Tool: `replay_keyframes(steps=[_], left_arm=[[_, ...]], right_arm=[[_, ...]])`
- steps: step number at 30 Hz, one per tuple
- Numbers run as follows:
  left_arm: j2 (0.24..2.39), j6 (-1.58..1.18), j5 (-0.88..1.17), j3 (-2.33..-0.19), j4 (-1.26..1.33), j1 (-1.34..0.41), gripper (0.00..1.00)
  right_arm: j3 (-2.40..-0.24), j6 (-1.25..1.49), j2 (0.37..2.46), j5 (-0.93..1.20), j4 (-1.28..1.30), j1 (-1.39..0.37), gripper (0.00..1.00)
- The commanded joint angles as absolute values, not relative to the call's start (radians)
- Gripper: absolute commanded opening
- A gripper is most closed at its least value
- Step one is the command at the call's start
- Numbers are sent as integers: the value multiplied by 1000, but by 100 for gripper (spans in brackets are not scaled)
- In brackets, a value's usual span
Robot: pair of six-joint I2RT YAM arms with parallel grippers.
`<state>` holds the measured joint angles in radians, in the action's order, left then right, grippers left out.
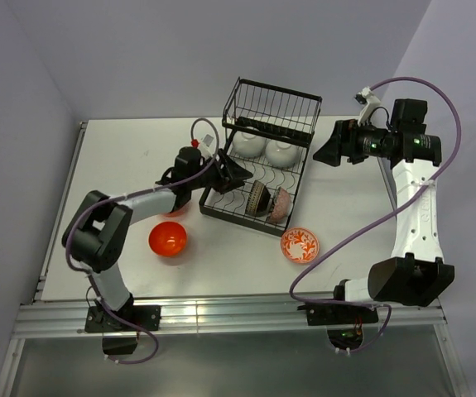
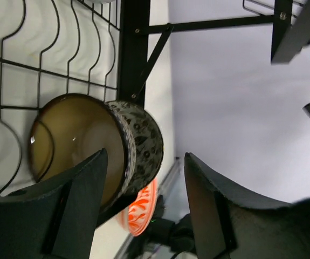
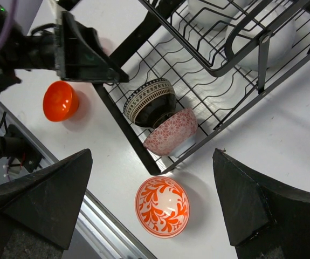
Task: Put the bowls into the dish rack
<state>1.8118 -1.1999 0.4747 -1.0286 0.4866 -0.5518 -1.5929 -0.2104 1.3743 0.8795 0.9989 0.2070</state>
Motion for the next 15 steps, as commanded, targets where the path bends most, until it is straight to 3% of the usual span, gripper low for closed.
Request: replay_keyframes(steps=[1,8,11,15], left_arm=[[1650,-971,449,-1057,302,-516,64],[1457,-190,713,-1095,53,-512,62],[1405,143,784,-1101,-70,-572,60],[1408,496,770,-1138,-210,-775,57]], right_arm=[[-1652,-238,1318,862,1025,213,100],[-1634,-200,1281,905,994,213,100],[-1635,-173,1276,920,971,213,100],[-1660,-106,1276,934,936,215,100]])
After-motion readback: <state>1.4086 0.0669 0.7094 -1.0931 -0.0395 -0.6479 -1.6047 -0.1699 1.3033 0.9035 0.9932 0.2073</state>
